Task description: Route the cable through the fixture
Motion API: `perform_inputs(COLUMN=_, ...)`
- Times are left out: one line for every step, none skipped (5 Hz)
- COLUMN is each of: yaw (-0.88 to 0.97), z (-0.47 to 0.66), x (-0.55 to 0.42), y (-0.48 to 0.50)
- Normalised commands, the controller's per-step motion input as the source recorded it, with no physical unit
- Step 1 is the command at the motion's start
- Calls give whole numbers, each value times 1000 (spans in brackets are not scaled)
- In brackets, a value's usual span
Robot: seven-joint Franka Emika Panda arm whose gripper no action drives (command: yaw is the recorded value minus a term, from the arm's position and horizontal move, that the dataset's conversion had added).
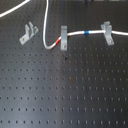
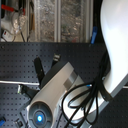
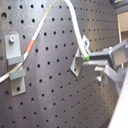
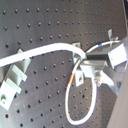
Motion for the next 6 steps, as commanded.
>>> perform_inputs(yaw=0, z=0, x=-13, y=-8)
perform_inputs(yaw=-111, z=302, x=-102, y=151)
perform_inputs(yaw=-369, z=272, x=-239, y=353)
perform_inputs(yaw=-523, z=261, x=-209, y=288)
perform_inputs(yaw=-677, z=246, x=-124, y=231)
perform_inputs(yaw=-677, z=450, x=23, y=293)
